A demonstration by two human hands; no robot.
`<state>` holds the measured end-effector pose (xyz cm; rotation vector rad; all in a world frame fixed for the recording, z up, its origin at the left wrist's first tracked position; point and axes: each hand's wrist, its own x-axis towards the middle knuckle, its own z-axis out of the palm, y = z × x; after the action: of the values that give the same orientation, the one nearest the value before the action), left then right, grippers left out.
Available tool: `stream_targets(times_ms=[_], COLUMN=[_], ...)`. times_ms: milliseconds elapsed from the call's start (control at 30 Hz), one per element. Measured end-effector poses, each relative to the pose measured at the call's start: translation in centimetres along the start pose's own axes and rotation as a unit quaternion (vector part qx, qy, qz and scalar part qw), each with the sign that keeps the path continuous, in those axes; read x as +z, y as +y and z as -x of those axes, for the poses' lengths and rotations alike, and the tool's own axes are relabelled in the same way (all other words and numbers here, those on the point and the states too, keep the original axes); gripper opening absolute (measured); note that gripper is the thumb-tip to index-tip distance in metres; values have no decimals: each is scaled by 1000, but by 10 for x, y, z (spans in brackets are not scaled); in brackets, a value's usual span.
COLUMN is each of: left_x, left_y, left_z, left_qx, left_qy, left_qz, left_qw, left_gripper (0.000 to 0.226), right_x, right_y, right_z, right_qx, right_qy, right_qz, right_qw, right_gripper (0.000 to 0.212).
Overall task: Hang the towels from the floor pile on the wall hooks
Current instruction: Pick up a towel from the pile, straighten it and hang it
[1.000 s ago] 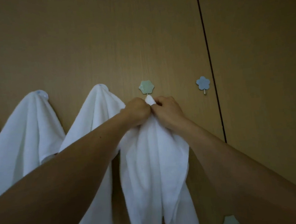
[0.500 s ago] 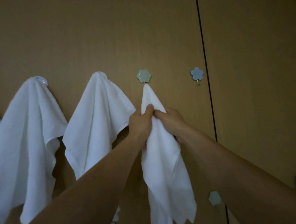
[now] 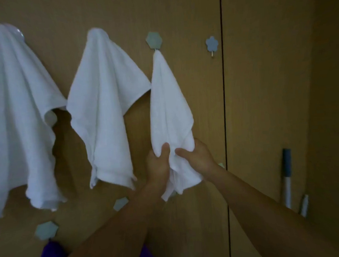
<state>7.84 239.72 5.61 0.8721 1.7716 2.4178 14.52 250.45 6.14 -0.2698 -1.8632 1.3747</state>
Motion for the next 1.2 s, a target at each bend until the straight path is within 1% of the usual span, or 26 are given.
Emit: stream_targets(times_ms=[67, 133, 167, 233, 300, 333, 400, 467, 533, 633, 733, 800, 833, 900, 933, 1000, 1067, 1200], left_x=[-9, -22, -30, -42, -47, -46, -40, -31, -19, 2, 25, 40, 47, 59, 64, 71, 71, 48], left_y=[-25, -53, -68, -99, -127, -139, -156, -164, -170, -174, -171, -167, -166, -163, -160, -151, -142, -127], left_z=[23, 43, 52, 73, 102, 118, 151, 187, 224, 284, 337, 371, 387, 418, 434, 468, 505, 584], left_qx=[-8, -25, -46, -115, -179, -184, -149, -96, -43, 18, 62, 83, 92, 114, 134, 180, 201, 254], left_qy=[-18, -12, -27, -97, -156, -189, -281, -376, -436, -523, -603, -645, -661, -691, -712, -750, -785, -827], left_qz=[-26, -131, -184, -265, -332, -374, -449, -505, -548, -552, -543, -527, -518, -493, -475, -439, -406, -363], left_qw=[999, 991, 981, 952, 913, 889, 835, 770, 712, 649, 581, 548, 535, 516, 500, 461, 424, 347], left_gripper=[39, 44, 43, 42, 50, 56, 67, 74, 78, 81, 81, 75, 72, 77, 79, 75, 71, 77], right_x=[-6, -14, -19, -29, -41, -49, -68, -91, -115, -146, -170, -181, -186, -191, -192, -185, -172, -131], right_y=[29, 54, 66, 88, 105, 113, 124, 131, 137, 140, 135, 126, 120, 108, 101, 84, 70, 47], right_z=[28, 58, 74, 108, 144, 164, 203, 244, 288, 361, 435, 484, 507, 552, 575, 619, 663, 750], right_qx=[30, 71, 98, 156, 201, 220, 250, 267, 296, 358, 398, 439, 461, 498, 516, 544, 565, 623], right_qy=[12, 6, -1, -13, -17, -18, -19, -14, -11, -10, -18, 4, 26, 80, 109, 169, 228, 304], right_qz=[48, 101, 125, 143, 151, 161, 199, 244, 294, 333, 382, 389, 392, 396, 391, 378, 364, 333], right_qw=[998, 992, 987, 977, 968, 962, 947, 932, 909, 872, 834, 810, 796, 767, 754, 730, 704, 639], right_gripper=[41, 41, 39, 39, 40, 40, 41, 47, 55, 63, 54, 58, 62, 67, 67, 64, 62, 59])
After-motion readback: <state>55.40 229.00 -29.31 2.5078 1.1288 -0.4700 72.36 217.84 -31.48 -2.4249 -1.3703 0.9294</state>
